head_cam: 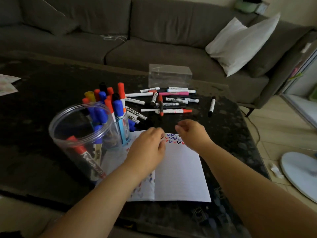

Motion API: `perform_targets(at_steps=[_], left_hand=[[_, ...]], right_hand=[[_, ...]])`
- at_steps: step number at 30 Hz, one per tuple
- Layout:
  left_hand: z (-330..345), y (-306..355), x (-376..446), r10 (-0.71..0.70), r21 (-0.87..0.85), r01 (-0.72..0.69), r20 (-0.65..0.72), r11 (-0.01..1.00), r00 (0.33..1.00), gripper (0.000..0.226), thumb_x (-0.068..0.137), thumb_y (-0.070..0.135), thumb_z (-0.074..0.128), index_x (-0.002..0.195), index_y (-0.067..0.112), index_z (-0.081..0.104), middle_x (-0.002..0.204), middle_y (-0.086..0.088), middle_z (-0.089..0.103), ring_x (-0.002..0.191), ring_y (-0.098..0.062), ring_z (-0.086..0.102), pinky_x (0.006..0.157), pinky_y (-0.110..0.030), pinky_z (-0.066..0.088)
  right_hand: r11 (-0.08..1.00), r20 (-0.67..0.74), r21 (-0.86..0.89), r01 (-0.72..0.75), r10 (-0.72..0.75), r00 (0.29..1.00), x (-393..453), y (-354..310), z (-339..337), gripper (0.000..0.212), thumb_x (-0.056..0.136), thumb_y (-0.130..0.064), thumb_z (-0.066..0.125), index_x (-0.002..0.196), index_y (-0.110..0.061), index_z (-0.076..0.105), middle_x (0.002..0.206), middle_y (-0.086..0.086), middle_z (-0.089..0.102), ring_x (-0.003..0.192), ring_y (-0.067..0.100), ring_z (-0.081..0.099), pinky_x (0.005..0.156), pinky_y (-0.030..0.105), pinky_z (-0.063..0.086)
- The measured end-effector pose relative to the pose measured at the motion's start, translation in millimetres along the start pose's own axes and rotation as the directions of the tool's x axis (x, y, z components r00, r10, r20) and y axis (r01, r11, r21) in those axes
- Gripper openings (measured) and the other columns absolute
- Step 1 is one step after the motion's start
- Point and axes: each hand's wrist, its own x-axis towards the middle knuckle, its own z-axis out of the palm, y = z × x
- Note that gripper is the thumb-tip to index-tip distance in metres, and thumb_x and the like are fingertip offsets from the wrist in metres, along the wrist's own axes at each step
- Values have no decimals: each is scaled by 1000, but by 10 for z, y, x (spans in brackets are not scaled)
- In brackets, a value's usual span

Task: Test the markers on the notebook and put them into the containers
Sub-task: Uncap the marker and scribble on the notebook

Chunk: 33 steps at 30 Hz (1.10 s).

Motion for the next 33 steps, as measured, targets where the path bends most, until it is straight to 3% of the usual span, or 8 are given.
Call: perform_targets(at_steps=[3,7,11,18,21,25,28,33], left_hand=[[75,-73,199,-38,-20,38,-32,999,999,22,93,22,50,114,16,53,114,1,55,102,-14,53,80,-25,45],[160,-140,362,-101,-47,98,-69,994,992,22,93,23,51,113,15,54,111,0,57,100,-16,55,83,-32,49],[227,-150,393,-143,-71,135,-125,988,982,25,93,25,51,117,18,53,115,3,57,103,-12,54,83,-25,48],[137,-127,222,-205,-201,193,-39,960,978,20,94,26,49,113,22,54,106,8,58,92,-6,55,77,-23,48],[71,-45,154,-333,-421,338,87,842,939,16,97,30,42,107,27,55,99,10,60,88,-5,57,80,-27,51],[36,140,57,-407,-749,447,258,488,876,27,100,34,34,111,22,56,103,8,65,96,-9,62,90,-35,48],[-64,262,-21,-400,-825,487,360,285,843,27,100,34,36,112,23,58,103,5,70,104,-17,62,94,-39,46],[-271,411,-272,-338,-844,434,328,314,882,21,98,22,43,100,21,64,83,8,73,102,-16,63,101,-45,41]], right_hand=[[995,45,62,-78,75,996,376,-121,129,31,96,-37,51,108,-11,63,96,5,66,72,11,58,58,23,45],[962,90,186,-200,186,978,857,-253,371,35,94,-42,52,97,-9,63,84,7,68,74,19,62,76,33,54],[799,157,464,-383,351,923,1065,-302,532,33,91,-42,57,89,-10,61,72,2,66,56,11,53,58,24,45],[777,175,550,-305,250,952,492,-220,255,20,96,-27,53,90,-12,64,75,1,66,58,7,50,59,20,44],[852,199,445,-274,205,958,-94,-70,119,23,97,-28,50,92,-12,67,73,0,66,61,9,50,63,22,46],[854,317,447,-267,128,940,-784,71,24,25,100,-20,45,93,-14,68,83,-1,74,65,8,51,67,23,43],[880,397,391,-270,103,912,-1126,71,-63,25,101,-18,42,98,-17,67,85,-7,74,74,6,56,75,23,45],[875,366,447,-187,12,931,-1446,-54,-139,21,100,-21,44,100,-19,65,91,-6,73,86,8,62,82,24,48]])
